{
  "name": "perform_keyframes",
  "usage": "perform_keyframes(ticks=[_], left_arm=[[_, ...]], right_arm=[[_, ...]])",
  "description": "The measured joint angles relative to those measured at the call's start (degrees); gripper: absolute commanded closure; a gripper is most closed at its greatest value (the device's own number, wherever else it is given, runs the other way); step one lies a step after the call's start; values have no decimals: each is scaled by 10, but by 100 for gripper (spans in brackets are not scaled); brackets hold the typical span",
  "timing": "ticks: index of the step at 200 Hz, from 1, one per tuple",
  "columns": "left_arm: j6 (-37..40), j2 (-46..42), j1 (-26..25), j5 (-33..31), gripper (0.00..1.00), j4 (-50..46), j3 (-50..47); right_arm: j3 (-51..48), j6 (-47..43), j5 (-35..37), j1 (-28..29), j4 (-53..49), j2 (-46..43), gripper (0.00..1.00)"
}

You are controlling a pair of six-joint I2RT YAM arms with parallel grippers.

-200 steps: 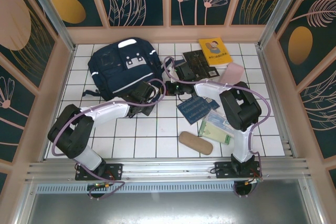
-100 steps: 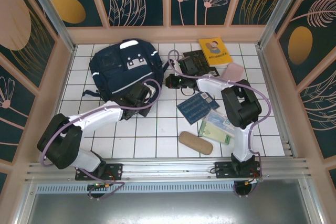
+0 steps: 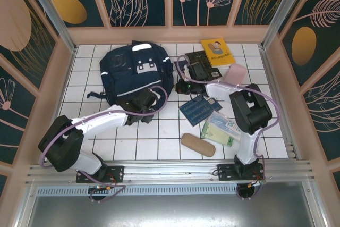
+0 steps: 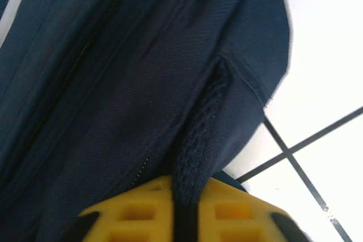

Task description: Pack books, pencil case, and school supplies into a backpack

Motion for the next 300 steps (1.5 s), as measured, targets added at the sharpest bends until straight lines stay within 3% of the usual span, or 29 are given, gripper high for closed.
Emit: perform_keyframes(ticks=[15,34,98,142,164,188,207,300], left_arm=[[-10,-7,2,-30,41,-8,-3],[-19,-25,10,-50,34,-19,-3],[-16,-50,14,-4,31,-33,29],[4,32,14,24,34,0,60],[12,66,14,29,43,10,75],[19,90,14,18,79,26,86],[27,102,14,6,100,34,87],[30,85,12,-15,100,51,66]], right_arm=[[-25,6,4,7,6,-24,100],[-37,11,13,25,6,-36,100],[-37,40,-25,72,16,-36,100],[-37,60,-61,70,34,-36,100],[-37,68,-74,70,41,-36,100],[-38,74,-80,68,50,-36,100],[-41,76,-80,65,55,-36,100],[-53,72,-37,61,58,-36,100]])
